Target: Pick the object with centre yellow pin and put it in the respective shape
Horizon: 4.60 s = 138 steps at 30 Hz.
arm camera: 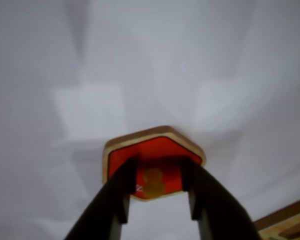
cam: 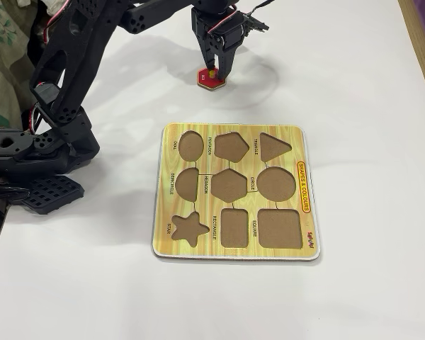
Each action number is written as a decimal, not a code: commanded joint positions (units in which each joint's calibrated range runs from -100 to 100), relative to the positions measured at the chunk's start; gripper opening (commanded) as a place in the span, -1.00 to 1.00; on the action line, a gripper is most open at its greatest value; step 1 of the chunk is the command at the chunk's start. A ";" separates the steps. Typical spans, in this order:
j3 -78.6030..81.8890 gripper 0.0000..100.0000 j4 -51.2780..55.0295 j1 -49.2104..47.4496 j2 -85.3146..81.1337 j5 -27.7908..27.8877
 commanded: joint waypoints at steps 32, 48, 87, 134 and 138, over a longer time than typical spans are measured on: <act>6.21 -0.90 0.08 0.06 -4.87 -0.10; 5.31 -0.97 -0.87 0.55 -5.04 -0.15; 27.52 -0.97 -0.44 19.49 -32.82 4.19; 39.12 -0.97 -9.77 50.84 -38.34 27.15; 40.20 -0.97 -10.29 50.94 -37.34 27.10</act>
